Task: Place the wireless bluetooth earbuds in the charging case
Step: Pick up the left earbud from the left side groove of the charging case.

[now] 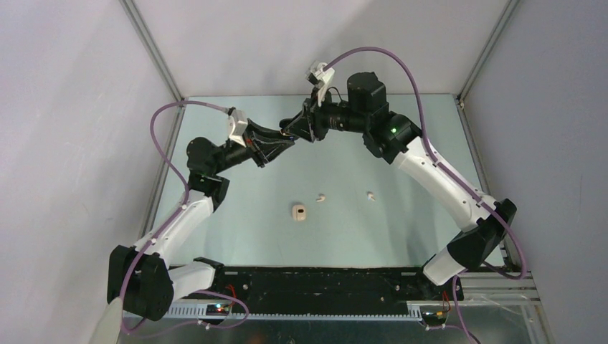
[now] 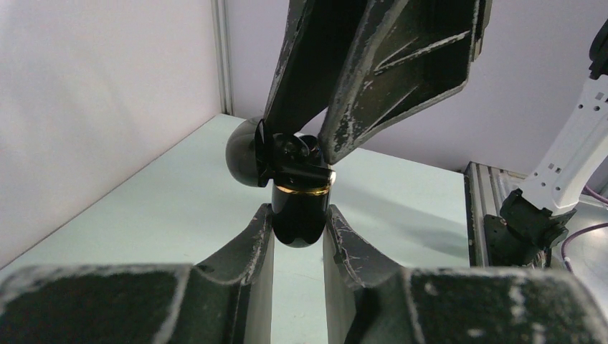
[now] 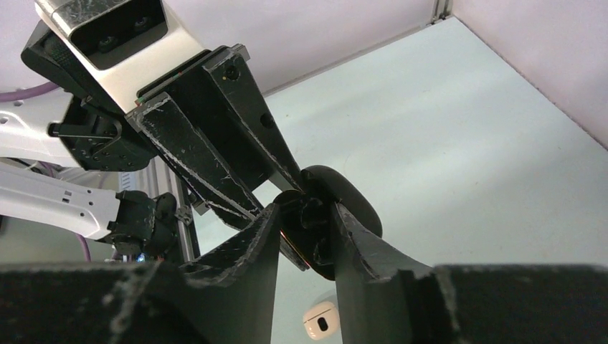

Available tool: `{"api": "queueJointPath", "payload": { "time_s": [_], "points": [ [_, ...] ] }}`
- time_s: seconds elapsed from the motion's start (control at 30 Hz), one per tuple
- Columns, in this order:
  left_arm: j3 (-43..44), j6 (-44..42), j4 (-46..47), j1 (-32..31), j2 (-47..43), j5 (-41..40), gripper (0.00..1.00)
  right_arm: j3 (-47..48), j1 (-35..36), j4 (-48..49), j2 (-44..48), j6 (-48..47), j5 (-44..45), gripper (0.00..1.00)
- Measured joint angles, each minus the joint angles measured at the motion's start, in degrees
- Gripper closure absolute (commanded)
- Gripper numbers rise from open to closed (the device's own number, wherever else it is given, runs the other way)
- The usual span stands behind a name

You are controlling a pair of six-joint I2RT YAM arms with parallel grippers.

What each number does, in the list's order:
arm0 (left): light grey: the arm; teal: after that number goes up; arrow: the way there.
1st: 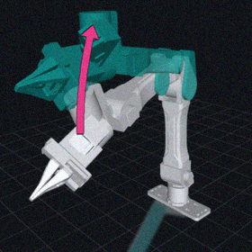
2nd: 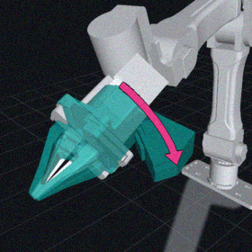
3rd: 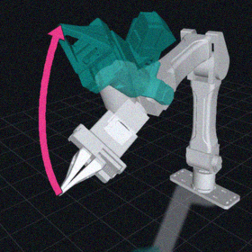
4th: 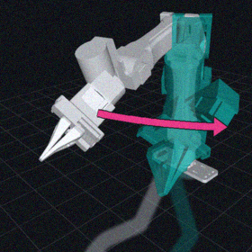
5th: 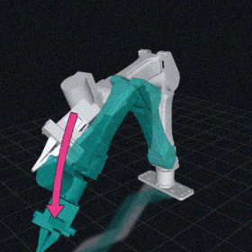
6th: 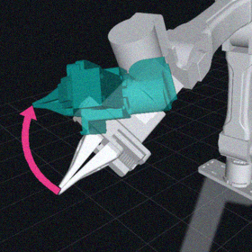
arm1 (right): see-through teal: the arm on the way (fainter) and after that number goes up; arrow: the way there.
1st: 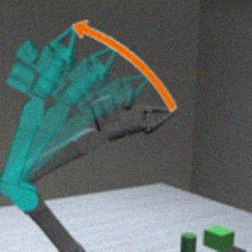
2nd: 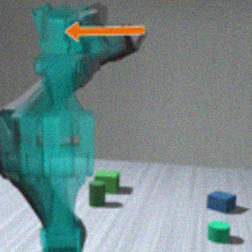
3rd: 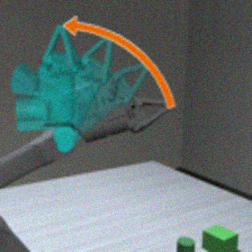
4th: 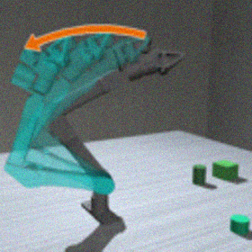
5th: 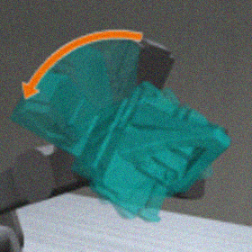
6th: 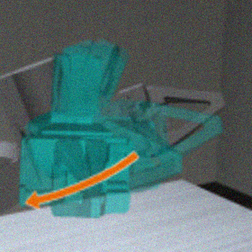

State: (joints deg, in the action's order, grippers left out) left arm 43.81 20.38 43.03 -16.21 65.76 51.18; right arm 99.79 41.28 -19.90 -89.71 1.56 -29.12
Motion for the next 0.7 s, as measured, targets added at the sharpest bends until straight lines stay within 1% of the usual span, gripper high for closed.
{"api": "queueJointPath", "payload": {
  "time_s": [0.1, 0.3, 0.5, 0.53, 0.57, 0.6, 0.7],
  "points": [
    [0.0, -0.1, -0.2, -0.1, 0.0, 0.0, 1.00, 0.0, 0.3, -0.1, -0.1, 0.0, 1.0, 0.73],
    [0.0, -0.4, -0.4, -0.2, 0.0, 0.0, 1.00, 0.0, 0.9, -0.3, -0.2, -0.5, 2.8, 0.87],
    [-0.8, -0.4, -0.8, -0.2, 0.0, -0.5, 1.00, -1.3, 1.5, 1.7, 0.8, -3.5, 3.2, 1.00],
    [-0.9, -0.4, -0.8, -0.2, 0.0, -0.5, 1.00, -2.6, 1.7, 2.6, 1.6, -4.3, 3.2, 1.00],
    [-0.9, -0.3, -0.8, -0.2, 0.0, -1.0, 1.00, -6.6, 2.8, 5.1, 4.7, -7.0, 3.2, 1.00],
    [-0.9, -0.3, -0.8, -0.2, 0.0, -1.1, 1.00, -6.6, 2.8, 5.1, 4.7, -7.0, 3.2, 1.00],
    [-0.9, 0.2, -0.8, -0.2, 0.0, -1.6, 1.00, -10.4, 4.5, 9.3, 7.9, -11.1, 3.3, 1.00]
  ]
}}
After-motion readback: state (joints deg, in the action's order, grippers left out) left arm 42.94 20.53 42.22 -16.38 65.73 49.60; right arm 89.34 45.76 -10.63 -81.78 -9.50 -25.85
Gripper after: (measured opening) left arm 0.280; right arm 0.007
